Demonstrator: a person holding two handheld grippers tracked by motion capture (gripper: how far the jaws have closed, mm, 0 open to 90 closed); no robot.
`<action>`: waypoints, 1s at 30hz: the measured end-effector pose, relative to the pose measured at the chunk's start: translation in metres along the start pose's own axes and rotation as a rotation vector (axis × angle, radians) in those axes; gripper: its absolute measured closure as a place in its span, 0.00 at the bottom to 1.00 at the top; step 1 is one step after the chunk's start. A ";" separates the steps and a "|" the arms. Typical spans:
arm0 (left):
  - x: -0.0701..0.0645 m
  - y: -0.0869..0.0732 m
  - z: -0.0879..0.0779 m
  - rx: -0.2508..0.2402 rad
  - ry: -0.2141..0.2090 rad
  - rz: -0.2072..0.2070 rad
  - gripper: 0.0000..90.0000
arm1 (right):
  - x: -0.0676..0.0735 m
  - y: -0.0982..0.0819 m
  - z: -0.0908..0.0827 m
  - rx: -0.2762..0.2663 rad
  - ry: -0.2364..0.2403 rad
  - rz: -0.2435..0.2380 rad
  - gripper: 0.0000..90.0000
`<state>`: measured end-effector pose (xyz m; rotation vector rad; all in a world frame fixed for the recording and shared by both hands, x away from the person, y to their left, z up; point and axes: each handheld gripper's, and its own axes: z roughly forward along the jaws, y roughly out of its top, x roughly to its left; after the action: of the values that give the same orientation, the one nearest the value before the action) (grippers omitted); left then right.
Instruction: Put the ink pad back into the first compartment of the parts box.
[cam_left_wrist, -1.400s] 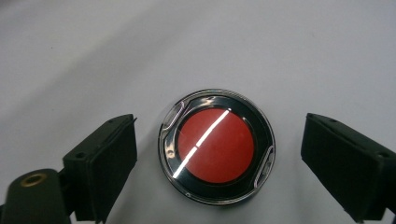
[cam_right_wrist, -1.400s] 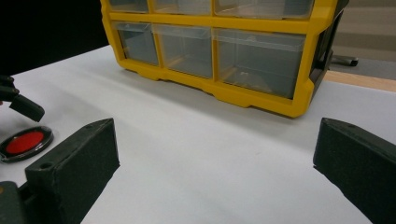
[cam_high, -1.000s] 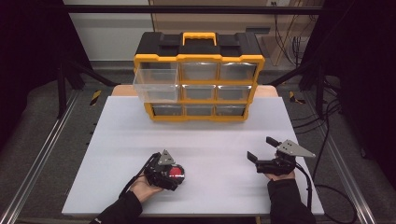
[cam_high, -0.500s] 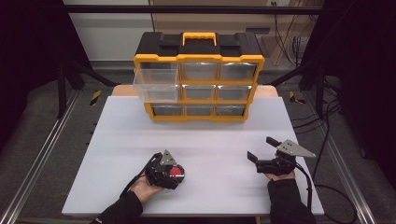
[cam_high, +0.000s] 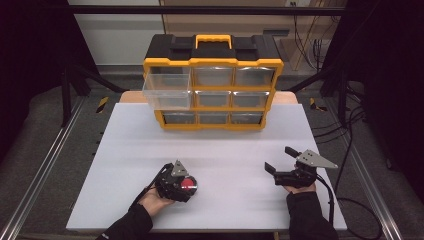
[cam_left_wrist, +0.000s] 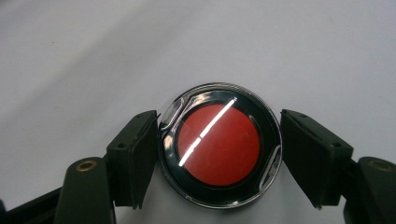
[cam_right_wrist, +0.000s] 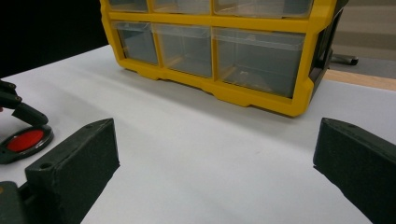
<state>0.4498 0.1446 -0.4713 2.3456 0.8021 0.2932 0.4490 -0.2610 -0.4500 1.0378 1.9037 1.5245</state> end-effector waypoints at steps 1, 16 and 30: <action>0.001 0.000 -0.001 -0.004 -0.004 -0.003 0.32 | 0.000 0.000 0.000 0.000 0.000 -0.001 0.00; 0.004 0.003 -0.018 -0.048 -0.009 -0.025 0.32 | 0.000 0.000 0.000 0.007 0.004 0.002 0.00; 0.007 0.005 -0.036 -0.086 -0.003 -0.036 0.32 | -0.001 -0.001 0.001 0.014 0.005 0.003 0.00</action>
<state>0.4433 0.1639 -0.4401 2.2491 0.8133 0.3027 0.4497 -0.2612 -0.4507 1.0446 1.9195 1.5192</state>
